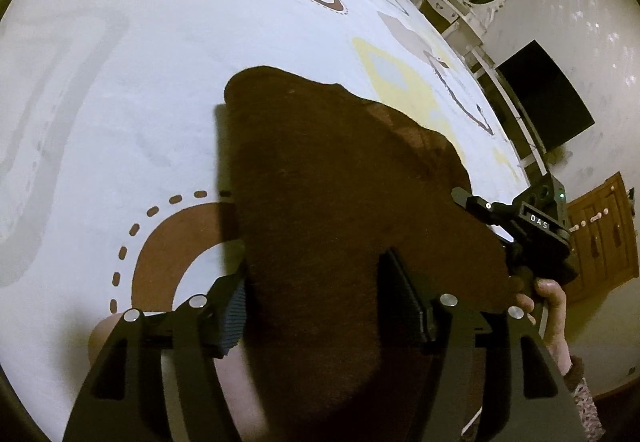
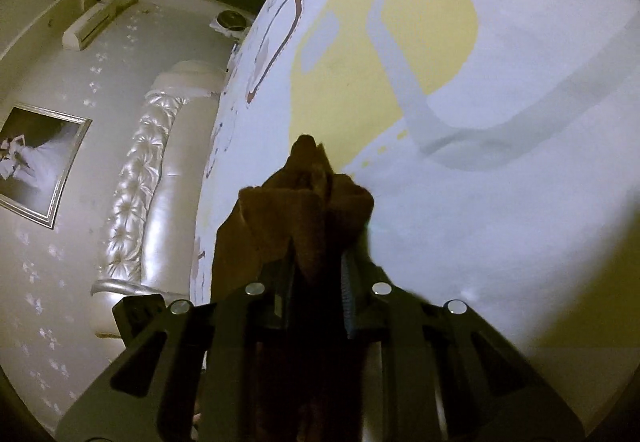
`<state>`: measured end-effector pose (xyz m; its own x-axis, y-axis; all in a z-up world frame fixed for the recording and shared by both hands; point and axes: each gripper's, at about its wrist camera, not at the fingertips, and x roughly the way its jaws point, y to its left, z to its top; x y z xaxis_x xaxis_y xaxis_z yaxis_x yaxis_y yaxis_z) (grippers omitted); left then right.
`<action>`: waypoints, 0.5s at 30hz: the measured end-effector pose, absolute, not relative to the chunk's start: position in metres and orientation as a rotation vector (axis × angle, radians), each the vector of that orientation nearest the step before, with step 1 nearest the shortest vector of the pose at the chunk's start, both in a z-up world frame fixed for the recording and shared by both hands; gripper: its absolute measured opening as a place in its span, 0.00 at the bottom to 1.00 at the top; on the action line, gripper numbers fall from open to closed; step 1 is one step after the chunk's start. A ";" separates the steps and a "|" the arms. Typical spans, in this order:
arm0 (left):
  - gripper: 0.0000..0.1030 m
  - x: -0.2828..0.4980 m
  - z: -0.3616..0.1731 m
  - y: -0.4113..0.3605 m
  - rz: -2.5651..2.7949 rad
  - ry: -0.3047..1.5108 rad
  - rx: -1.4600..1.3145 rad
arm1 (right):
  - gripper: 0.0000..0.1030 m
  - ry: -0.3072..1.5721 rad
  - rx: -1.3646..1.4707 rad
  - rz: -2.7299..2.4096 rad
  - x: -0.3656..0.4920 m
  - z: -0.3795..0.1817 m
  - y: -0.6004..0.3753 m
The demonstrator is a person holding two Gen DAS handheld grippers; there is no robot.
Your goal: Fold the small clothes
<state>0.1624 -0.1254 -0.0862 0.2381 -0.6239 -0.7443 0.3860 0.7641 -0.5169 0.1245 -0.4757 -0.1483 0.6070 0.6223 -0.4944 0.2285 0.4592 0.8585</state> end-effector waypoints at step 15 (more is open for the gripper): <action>0.68 0.163 -0.085 -0.130 -0.695 1.129 -0.219 | 0.19 0.889 1.175 0.291 0.100 -0.154 -0.492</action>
